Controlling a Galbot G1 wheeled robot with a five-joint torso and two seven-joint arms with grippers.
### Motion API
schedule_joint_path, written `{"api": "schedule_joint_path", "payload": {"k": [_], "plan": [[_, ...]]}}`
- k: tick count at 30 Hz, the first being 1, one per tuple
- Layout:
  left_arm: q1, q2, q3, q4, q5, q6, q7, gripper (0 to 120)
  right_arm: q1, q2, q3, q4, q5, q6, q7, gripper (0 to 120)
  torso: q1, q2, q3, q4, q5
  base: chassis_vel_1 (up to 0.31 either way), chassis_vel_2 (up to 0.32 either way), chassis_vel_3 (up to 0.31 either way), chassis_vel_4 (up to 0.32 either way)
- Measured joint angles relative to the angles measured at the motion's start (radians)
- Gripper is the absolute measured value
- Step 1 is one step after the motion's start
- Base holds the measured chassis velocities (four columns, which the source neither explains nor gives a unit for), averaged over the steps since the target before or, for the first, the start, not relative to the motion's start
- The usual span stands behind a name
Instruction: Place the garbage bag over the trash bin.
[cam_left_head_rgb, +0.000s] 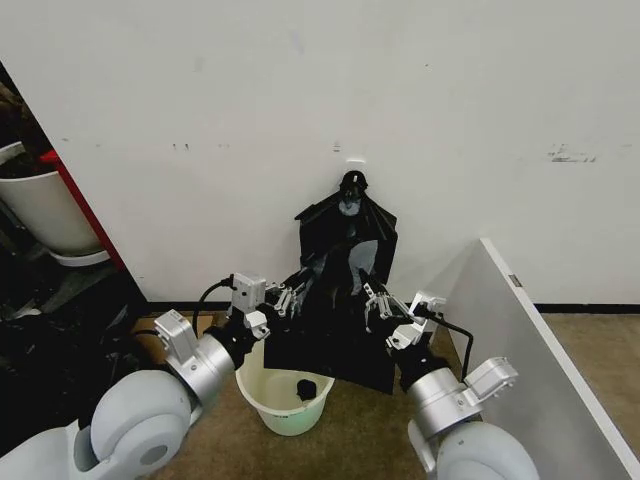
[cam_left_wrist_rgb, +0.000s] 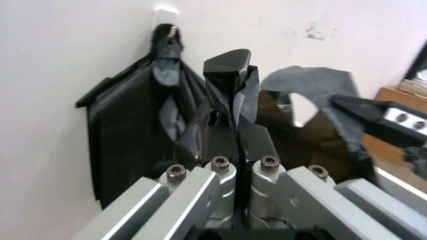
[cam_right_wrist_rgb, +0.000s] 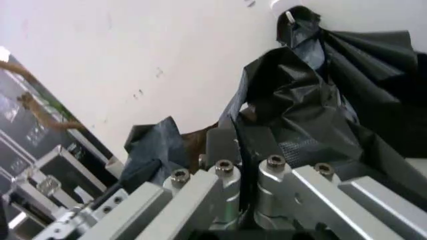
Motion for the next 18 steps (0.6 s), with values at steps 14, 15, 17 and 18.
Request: {"api": "schedule_joint_path", "payload": {"k": [14, 15, 17, 18], "plan": [[0.159, -0.025, -0.156, 0.020, -0.007, -0.019, 0.010, 0, 0.074, 0.085, -0.064, -0.135, 0.091, -0.012, 0.035, 0, 0.000, 0.000, 0.000, 0.0003, 0.0001, 0.000, 0.000, 0.000, 0.000], [0.159, -0.025, -0.156, 0.020, -0.007, -0.019, 0.010, 0, 0.074, 0.085, -0.064, -0.135, 0.091, -0.012, 0.035, 0, 0.000, 0.000, 0.000, 0.0003, 0.0001, 0.000, 0.000, 0.000, 0.000], [0.178, -0.050, -0.156, 0.030, 0.012, -0.029, 0.012, 0, 0.072, 0.077, -0.069, -0.157, 0.088, -0.007, 0.031, 0, 0.000, 0.000, 0.000, 0.0004, 0.0001, 0.000, 0.000, 0.000, 0.000], [0.184, -0.072, -0.146, 0.044, 0.029, -0.039, 0.018, 0, 0.072, 0.072, -0.073, -0.184, 0.082, -0.003, 0.026, 0, 0.000, 0.000, 0.000, 0.0004, 0.0001, 0.000, 0.000, 0.000, 0.000]]}}
